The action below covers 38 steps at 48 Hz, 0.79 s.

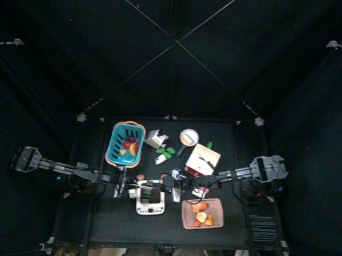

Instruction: Cut sushi roll

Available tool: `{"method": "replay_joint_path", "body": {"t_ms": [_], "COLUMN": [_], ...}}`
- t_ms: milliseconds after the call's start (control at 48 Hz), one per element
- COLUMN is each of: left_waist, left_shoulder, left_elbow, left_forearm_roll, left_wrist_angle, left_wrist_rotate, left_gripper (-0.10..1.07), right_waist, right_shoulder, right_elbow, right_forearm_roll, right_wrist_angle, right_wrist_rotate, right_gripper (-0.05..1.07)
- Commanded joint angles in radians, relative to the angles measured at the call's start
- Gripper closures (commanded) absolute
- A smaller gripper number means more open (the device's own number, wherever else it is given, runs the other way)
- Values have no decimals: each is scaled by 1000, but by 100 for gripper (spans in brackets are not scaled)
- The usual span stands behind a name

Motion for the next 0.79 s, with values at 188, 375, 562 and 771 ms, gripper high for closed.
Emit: {"method": "replay_joint_path", "body": {"t_ms": [188, 375, 562, 771], "left_waist": [-11, -25, -28, -57], "left_shoulder": [21, 67, 120, 172], "left_elbow": [8, 11, 9, 3], "left_forearm_roll": [-11, -44, -51, -74], "left_wrist_angle": [-6, -6, -6, -11], "left_wrist_rotate": [-6, -5, -6, -6], "left_gripper": [54, 54, 54, 54], "right_waist": [9, 9, 9, 12], "right_shoulder": [-32, -21, -14, -5], "right_elbow": [8, 18, 20, 20], "right_forearm_roll": [12, 38, 41, 49], "right_wrist_angle": [-20, -18, -18, -18], "right_wrist_rotate": [-2, -2, -2, -2], "right_gripper": [52, 52, 52, 52]}}
